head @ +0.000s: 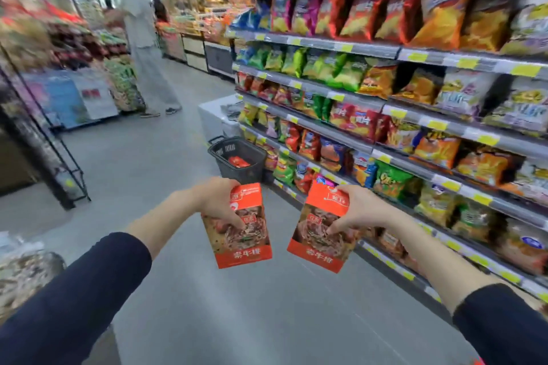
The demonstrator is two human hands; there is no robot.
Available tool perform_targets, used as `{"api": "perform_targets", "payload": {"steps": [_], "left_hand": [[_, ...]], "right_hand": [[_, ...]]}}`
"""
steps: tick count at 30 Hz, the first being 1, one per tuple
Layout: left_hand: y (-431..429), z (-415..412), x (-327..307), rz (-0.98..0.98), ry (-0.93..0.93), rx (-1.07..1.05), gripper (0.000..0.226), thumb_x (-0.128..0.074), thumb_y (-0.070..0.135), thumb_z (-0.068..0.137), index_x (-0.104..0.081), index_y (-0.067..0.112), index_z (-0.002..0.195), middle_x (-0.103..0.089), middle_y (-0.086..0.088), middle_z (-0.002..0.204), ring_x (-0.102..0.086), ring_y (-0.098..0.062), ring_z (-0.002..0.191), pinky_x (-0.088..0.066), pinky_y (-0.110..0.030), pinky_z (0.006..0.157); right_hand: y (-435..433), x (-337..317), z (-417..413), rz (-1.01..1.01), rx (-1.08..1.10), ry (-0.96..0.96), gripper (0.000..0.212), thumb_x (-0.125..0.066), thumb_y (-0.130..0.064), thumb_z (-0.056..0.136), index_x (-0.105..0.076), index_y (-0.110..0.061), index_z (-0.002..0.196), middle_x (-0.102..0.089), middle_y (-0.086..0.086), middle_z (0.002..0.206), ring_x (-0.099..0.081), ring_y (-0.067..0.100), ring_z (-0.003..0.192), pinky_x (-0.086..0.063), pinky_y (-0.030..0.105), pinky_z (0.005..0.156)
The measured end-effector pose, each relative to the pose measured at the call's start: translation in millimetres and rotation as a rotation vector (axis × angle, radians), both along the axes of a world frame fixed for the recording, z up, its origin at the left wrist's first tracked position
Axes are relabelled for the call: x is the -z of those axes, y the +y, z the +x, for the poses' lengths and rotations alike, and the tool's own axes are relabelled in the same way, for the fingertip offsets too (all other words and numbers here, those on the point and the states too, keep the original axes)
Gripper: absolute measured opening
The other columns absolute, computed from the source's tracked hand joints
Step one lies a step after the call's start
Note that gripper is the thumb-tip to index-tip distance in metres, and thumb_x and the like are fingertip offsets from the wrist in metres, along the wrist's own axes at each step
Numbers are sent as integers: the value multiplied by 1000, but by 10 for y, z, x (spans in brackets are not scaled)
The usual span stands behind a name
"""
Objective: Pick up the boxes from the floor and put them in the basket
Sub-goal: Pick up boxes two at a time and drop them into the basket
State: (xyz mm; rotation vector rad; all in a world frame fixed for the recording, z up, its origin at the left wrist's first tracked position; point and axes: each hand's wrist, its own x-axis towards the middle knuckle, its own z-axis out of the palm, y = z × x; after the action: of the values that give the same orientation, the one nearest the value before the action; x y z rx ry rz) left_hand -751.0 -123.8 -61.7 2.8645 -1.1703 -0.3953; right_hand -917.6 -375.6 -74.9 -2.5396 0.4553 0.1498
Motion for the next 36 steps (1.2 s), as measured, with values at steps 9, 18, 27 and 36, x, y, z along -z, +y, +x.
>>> {"api": "perform_targets", "payload": {"steps": [9,18,27,36], "left_hand": [[1032,1128,40,-22,-4,-128,83,-79,53,62,-47,14,127,-60,-2,120,-59,-21,105,-46,-30,86],[1324,2555,393,0,46,-230,82,-79,58,57,-49,18,122,-63,1,113,-57,-17,90,-43,-26,73],[1090,4552,536,41,87,-303,90,-80,61,54,-47,18,125,-63,1,113,-61,-21,98,-50,-31,83],[1042,6527,384,2,67,-289,88,-80,59,56,-46,18,126,-62,1,114,-60,-21,98,-49,-31,81]], "right_hand": [[834,43,1662,-44,-168,-4,90,-84,-39,61,-38,-14,133,-45,-3,108,-47,14,95,-40,25,78],[980,281,3415,-5,-299,40,94,-86,-39,56,-37,-16,133,-50,-1,117,-52,17,105,-48,33,89],[668,387,5563,-65,-405,83,96,-86,-45,48,-44,-14,128,-55,1,114,-55,19,102,-49,32,84],[703,380,7502,-70,-398,48,88,-87,-35,55,-42,-12,128,-53,2,114,-53,20,103,-47,37,91]]}}
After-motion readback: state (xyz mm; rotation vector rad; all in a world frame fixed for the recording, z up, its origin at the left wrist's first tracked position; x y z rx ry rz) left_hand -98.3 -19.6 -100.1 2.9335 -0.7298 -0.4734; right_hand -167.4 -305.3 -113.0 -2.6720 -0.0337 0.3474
